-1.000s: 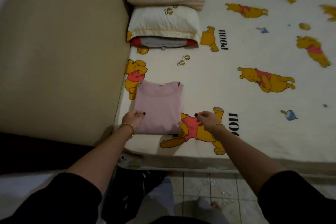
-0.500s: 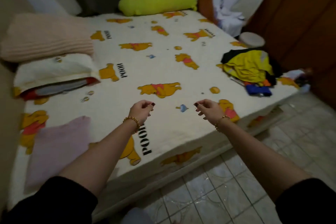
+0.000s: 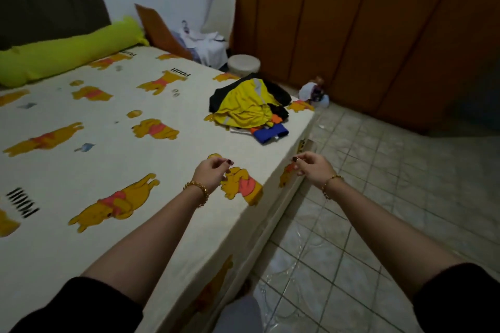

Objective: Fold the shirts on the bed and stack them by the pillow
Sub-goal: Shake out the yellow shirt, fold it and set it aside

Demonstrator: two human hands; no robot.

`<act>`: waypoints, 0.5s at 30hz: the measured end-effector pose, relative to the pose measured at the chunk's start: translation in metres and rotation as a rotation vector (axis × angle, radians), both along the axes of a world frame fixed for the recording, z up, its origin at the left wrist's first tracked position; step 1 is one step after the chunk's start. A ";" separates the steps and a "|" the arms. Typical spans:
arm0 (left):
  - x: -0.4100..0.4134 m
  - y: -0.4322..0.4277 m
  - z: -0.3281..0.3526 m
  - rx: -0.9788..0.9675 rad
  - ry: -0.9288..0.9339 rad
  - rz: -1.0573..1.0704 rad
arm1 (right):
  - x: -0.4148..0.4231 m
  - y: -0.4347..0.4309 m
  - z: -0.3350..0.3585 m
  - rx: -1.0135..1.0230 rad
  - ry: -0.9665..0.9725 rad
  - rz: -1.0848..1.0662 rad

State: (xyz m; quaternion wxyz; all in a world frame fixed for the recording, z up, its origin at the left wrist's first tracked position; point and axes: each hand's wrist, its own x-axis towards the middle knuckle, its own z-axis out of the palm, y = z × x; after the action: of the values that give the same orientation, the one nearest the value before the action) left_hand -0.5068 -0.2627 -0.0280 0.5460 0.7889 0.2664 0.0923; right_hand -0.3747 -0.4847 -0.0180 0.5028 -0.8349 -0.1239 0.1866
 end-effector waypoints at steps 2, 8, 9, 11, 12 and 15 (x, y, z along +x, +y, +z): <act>0.035 0.014 -0.001 0.006 0.008 -0.026 | 0.030 0.010 0.004 -0.001 -0.009 -0.027; 0.138 0.079 0.012 0.010 -0.010 -0.053 | 0.133 0.070 0.017 -0.039 -0.028 -0.039; 0.154 0.090 0.013 0.014 -0.012 -0.053 | 0.149 0.082 0.019 -0.042 -0.026 -0.039; 0.186 0.113 0.015 0.034 -0.012 -0.064 | 0.181 0.103 0.019 -0.053 -0.046 -0.032; 0.197 0.122 0.015 0.041 -0.013 -0.065 | 0.191 0.110 0.018 -0.061 -0.058 -0.024; 0.234 0.152 0.011 0.023 -0.002 -0.037 | 0.231 0.133 0.008 -0.095 -0.050 -0.019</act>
State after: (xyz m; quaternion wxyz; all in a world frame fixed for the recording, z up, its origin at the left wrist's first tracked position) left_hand -0.2733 -0.1104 -0.0167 0.5387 0.7999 0.2501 0.0861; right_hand -0.1439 -0.3515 -0.0102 0.4612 -0.8633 -0.1197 0.1665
